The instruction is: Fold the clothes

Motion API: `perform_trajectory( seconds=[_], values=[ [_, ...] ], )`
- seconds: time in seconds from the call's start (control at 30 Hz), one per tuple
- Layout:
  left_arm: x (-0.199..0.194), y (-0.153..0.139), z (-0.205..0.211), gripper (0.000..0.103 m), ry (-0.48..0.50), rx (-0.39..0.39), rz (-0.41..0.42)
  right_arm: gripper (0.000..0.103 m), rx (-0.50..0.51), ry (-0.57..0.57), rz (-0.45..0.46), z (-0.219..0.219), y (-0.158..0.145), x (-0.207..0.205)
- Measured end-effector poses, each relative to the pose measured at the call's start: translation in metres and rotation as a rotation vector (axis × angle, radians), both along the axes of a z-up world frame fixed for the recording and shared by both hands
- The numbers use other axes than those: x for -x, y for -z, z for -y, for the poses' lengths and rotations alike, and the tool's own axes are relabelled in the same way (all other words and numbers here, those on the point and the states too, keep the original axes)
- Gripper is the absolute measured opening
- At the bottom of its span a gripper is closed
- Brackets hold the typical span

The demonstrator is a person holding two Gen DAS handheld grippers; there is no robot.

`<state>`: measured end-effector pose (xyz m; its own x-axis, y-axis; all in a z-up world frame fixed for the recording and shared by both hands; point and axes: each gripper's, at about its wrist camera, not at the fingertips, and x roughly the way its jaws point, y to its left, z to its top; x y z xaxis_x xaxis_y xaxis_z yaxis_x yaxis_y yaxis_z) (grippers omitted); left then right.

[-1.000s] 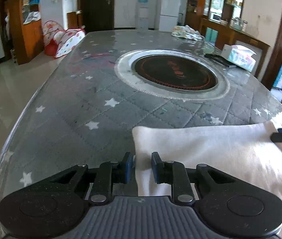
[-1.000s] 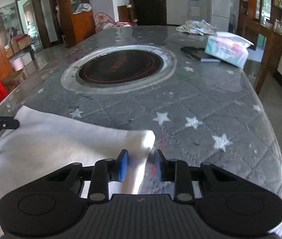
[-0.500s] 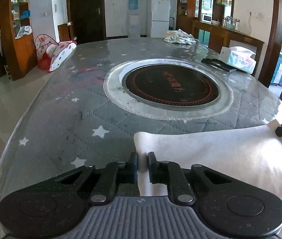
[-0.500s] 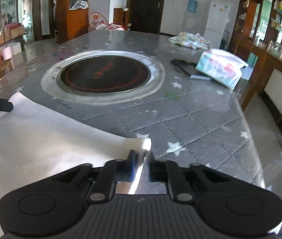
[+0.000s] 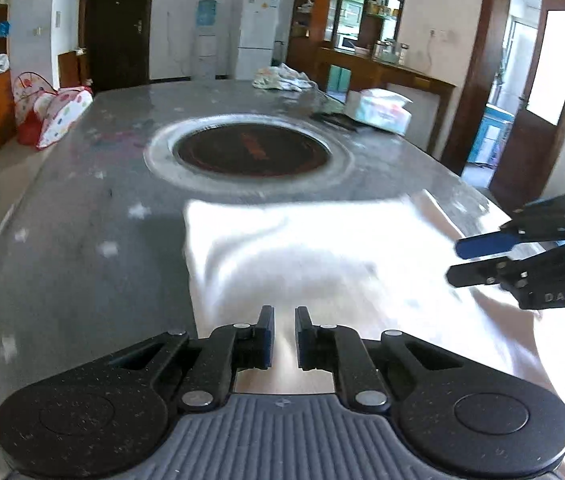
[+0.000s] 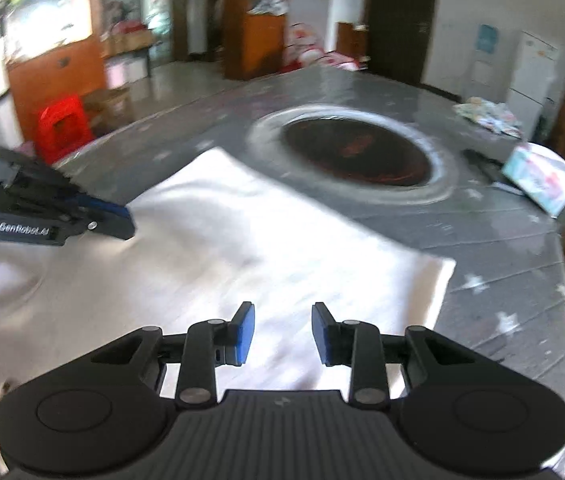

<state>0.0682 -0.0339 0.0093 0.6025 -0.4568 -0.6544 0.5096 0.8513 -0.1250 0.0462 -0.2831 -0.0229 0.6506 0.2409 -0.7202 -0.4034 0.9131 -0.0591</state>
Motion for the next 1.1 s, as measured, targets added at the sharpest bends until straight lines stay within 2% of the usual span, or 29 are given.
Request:
perform_trajectory(
  seconds=[0.2, 0.33, 0.43, 0.47, 0.67, 0.8, 0.9, 1.0, 1.1],
  values=[
    [0.027, 0.009, -0.019, 0.012, -0.032, 0.022, -0.022, 0.032, 0.014, -0.054, -0.032, -0.016, 0.008, 0.041],
    [0.039, 0.009, -0.03, 0.012, -0.046, 0.029, -0.014, 0.04, 0.033, -0.071, -0.033, -0.016, 0.01, 0.071],
    [0.046, 0.009, -0.035, 0.012, -0.047, 0.021, -0.001, 0.041, 0.049, -0.079, -0.026, -0.015, 0.011, 0.096],
    [0.048, 0.009, -0.036, 0.012, -0.049, 0.016, 0.004, 0.044, 0.051, -0.079, -0.024, -0.013, 0.011, 0.104],
    [0.051, 0.007, -0.031, 0.013, -0.061, -0.003, 0.014, 0.047, 0.009, -0.034, -0.024, 0.005, 0.008, 0.137],
    [0.055, 0.004, -0.028, 0.014, -0.076, -0.013, 0.017, 0.047, -0.056, 0.063, 0.001, 0.032, -0.002, 0.144],
    [0.064, -0.004, -0.023, 0.021, -0.07, -0.006, 0.037, 0.047, -0.061, 0.193, 0.039, 0.057, -0.004, 0.146],
    [0.075, -0.013, -0.011, 0.024, -0.038, 0.009, 0.056, 0.047, -0.071, 0.339, 0.047, 0.088, 0.002, 0.145],
    [0.086, -0.019, 0.003, 0.029, 0.005, 0.029, 0.07, 0.046, -0.073, 0.423, 0.044, 0.11, 0.01, 0.145]
  ],
)
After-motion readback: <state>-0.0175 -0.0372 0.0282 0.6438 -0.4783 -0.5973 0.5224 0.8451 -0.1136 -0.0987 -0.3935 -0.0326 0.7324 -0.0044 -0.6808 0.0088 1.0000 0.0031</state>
